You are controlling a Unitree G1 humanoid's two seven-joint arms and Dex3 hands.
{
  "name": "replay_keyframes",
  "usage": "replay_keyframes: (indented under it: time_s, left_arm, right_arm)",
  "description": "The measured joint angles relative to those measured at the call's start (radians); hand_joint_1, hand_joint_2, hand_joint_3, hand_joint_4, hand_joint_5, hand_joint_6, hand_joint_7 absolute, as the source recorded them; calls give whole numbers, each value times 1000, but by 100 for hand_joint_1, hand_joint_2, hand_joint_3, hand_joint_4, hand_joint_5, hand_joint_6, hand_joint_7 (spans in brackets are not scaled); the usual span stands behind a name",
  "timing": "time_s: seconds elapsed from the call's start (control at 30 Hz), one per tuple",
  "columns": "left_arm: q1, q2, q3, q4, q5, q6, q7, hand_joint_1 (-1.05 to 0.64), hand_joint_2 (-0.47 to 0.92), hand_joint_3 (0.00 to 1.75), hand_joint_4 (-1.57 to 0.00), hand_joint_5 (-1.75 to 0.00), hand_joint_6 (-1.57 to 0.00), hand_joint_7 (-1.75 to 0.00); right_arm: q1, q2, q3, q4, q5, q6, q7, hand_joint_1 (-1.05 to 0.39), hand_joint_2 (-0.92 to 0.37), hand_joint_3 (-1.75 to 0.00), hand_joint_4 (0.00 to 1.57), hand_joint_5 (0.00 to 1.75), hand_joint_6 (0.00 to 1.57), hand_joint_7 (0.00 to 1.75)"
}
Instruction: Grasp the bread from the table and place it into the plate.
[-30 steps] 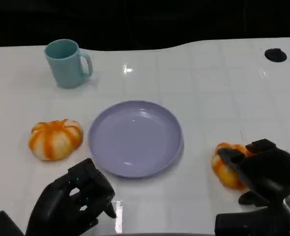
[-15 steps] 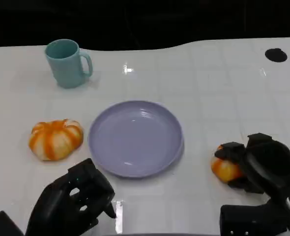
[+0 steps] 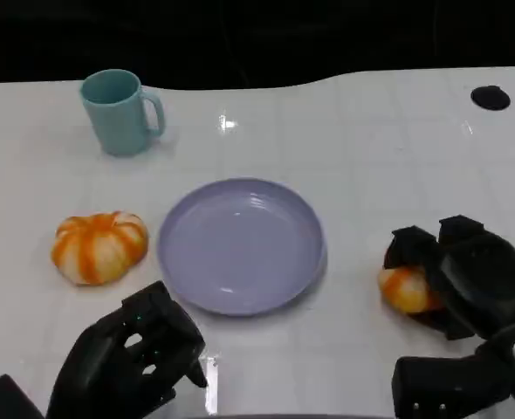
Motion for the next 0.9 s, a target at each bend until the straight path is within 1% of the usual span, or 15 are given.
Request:
replay_keyframes:
  time_s: [0.13,0.3,0.33,0.43,0.53,0.7,0.77,0.83,0.9]
  left_arm:
    - [0,0,-1,0,0,-3,0,-56,92,34,-63,-175,-58,-151]
    - [2,-2,-3,-5,1,-3,5,-56,92,34,-63,-175,-57,-151]
    - [2,-2,-4,-6,1,-3,7,-56,92,34,-63,-175,-57,-151]
    - [2,-2,-5,-6,1,-3,8,-56,92,34,-62,-175,-56,-151]
    - [2,-2,-6,-1,1,-5,8,-56,92,33,-62,-175,-57,-151]
    - [2,-2,-8,0,0,-5,8,-56,92,33,-62,-175,-57,-151]
    - [2,-2,-9,0,0,-6,8,-56,92,33,-62,-175,-57,-150]
    - [3,-3,-9,0,0,-6,8,-55,92,33,-62,-175,-57,-150]
    - [3,-3,-10,0,0,-7,8,-55,92,34,-62,-175,-56,-150]
  right_arm:
    - [-12,-1,-2,-2,10,-17,-25,-15,-37,-123,97,175,81,159]
    - [-14,-7,-9,-30,28,-47,-31,-15,-33,-130,98,175,76,170]
    - [-17,-7,-10,-38,34,-54,-30,-16,-34,-130,98,175,75,171]
    - [-32,-3,-10,-52,60,-78,-21,-17,-39,-121,98,175,73,174]
    - [-54,6,-10,-53,75,-107,-17,-18,-39,-119,99,175,72,175]
    - [-116,55,-6,-31,118,-171,3,-20,-39,-120,96,175,70,174]
    - [-146,79,-3,-10,138,-182,30,-20,-37,-124,96,175,70,171]
    - [-173,101,3,10,150,-194,55,-21,-34,-131,97,175,76,164]
    - [-203,128,12,46,151,-203,60,-22,-33,-135,98,175,78,162]
